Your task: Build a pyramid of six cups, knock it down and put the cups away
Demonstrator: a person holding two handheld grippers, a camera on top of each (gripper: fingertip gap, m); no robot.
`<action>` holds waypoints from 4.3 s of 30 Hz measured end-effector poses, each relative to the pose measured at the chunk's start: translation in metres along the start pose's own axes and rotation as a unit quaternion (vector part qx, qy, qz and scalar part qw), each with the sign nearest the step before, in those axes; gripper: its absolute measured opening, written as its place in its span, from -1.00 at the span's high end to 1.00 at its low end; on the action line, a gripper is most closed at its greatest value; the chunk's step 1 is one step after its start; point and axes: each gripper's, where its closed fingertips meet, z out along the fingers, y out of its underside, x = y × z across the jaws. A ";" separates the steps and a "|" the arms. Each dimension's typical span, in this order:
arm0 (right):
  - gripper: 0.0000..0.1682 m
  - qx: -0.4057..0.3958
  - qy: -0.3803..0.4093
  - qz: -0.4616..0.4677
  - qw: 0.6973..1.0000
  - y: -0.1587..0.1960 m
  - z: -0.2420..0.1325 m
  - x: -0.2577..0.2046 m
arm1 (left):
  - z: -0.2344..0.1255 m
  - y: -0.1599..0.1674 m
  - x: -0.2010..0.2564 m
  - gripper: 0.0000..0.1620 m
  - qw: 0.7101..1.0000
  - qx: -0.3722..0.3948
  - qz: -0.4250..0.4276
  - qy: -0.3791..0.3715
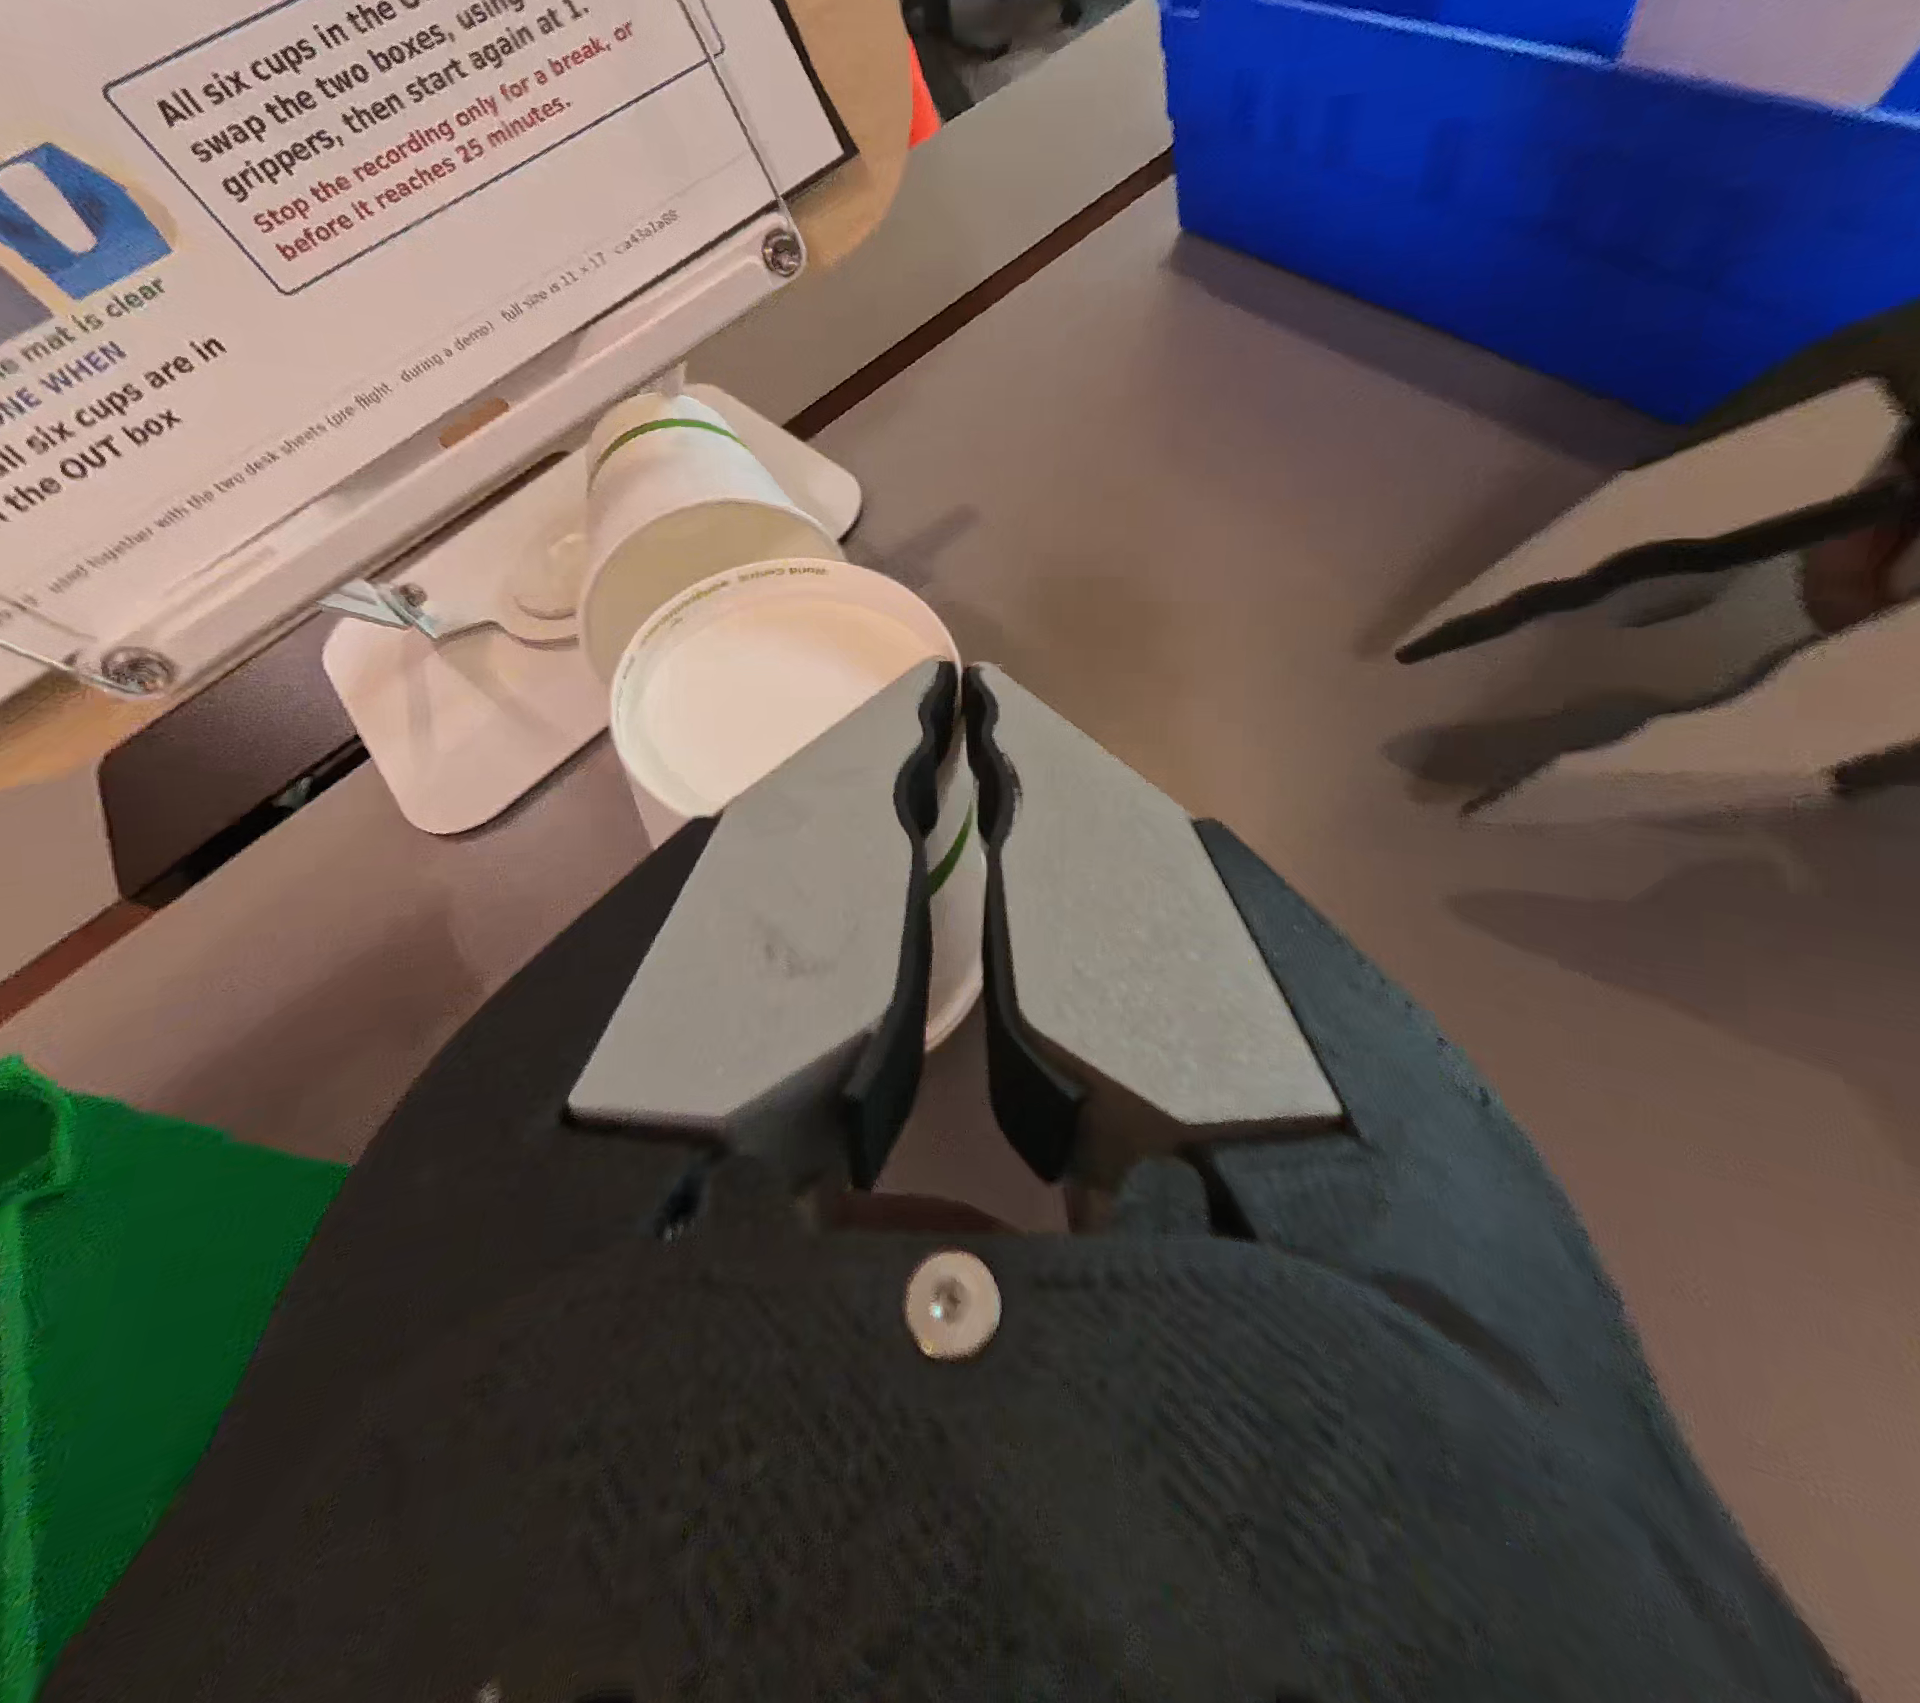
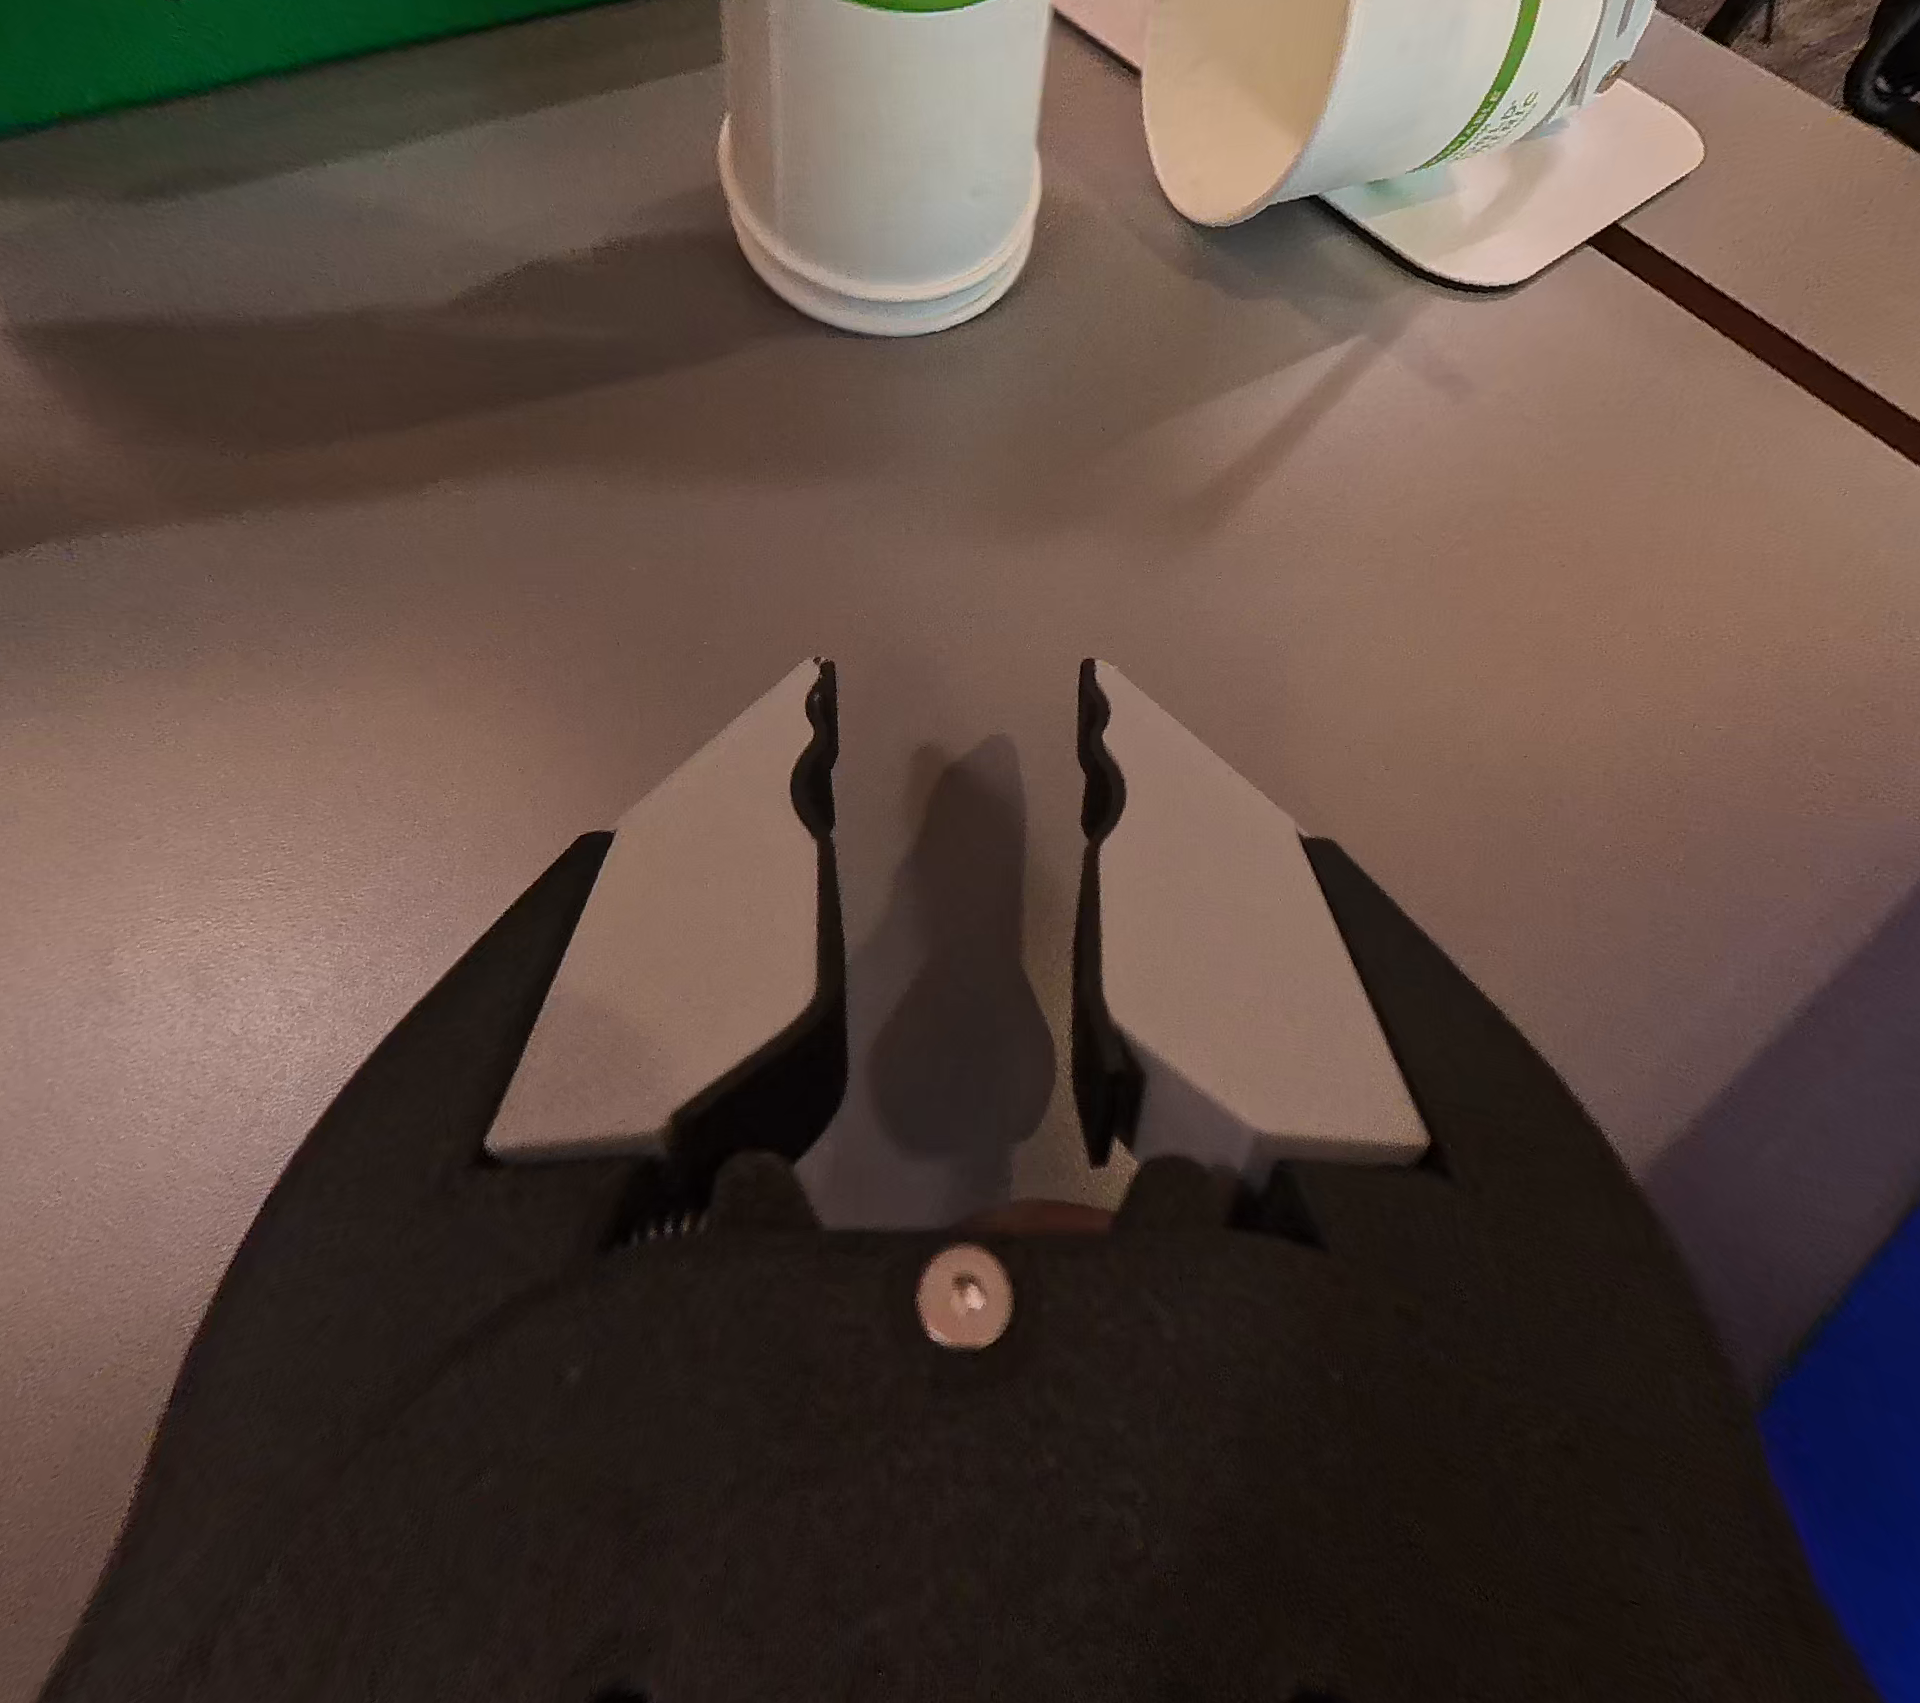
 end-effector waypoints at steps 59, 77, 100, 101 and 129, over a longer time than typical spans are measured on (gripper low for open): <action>1.00 0.356 -0.162 0.032 0.920 -0.106 -0.124 -0.030 | -0.118 -0.055 0.073 0.99 0.902 0.352 -0.121 0.221; 1.00 0.289 0.483 -0.081 0.822 -0.087 -0.268 0.116 | -0.072 -0.026 0.070 0.93 0.936 0.250 -0.151 0.194; 1.00 -0.235 0.250 -0.132 0.930 -0.034 -0.232 0.161 | -0.060 -0.013 0.071 0.88 0.947 0.203 -0.156 0.195; 1.00 -0.261 0.237 -0.128 0.927 -0.029 -0.231 0.160 | -0.059 -0.012 0.071 0.88 0.947 0.202 -0.155 0.194; 0.69 0.044 -0.144 -0.151 0.977 -0.065 -0.067 -0.054 | -0.051 -0.003 0.098 0.60 0.965 0.197 -0.021 0.170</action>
